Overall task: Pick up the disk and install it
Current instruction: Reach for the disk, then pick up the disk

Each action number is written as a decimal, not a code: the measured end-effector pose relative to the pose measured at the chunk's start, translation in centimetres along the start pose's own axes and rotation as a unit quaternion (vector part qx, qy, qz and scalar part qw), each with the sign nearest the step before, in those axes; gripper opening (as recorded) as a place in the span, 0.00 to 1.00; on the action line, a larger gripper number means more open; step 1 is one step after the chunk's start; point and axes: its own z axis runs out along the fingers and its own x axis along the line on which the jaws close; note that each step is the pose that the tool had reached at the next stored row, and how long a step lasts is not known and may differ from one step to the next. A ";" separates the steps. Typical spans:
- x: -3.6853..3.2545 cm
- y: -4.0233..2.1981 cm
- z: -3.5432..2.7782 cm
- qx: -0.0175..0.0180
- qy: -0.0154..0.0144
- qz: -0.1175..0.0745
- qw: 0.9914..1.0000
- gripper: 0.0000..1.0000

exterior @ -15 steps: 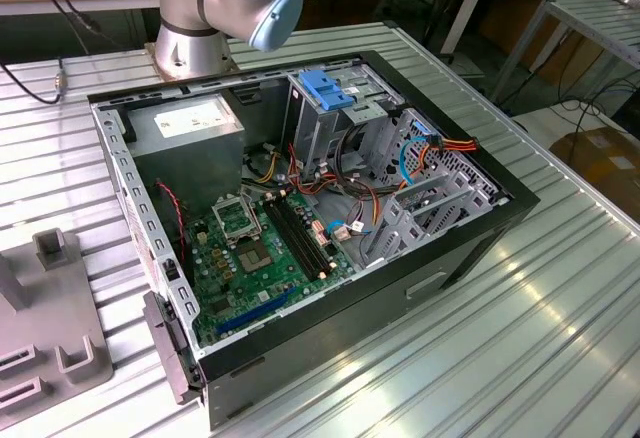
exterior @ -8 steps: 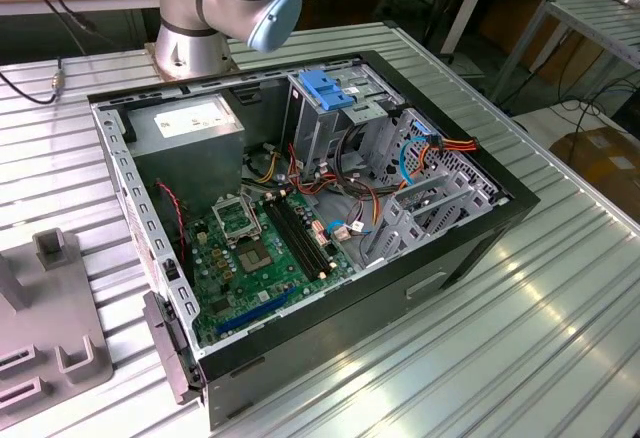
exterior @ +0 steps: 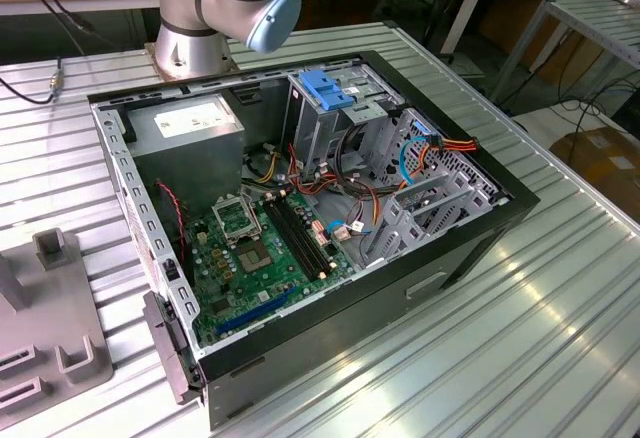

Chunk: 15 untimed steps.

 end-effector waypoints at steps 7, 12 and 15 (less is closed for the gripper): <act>0.00 0.03 0.00 0.000 0.000 0.000 1.000 0.10; 0.01 0.04 0.00 0.000 0.000 -0.001 1.000 0.10; 0.01 0.05 0.00 0.000 0.000 -0.008 1.000 0.10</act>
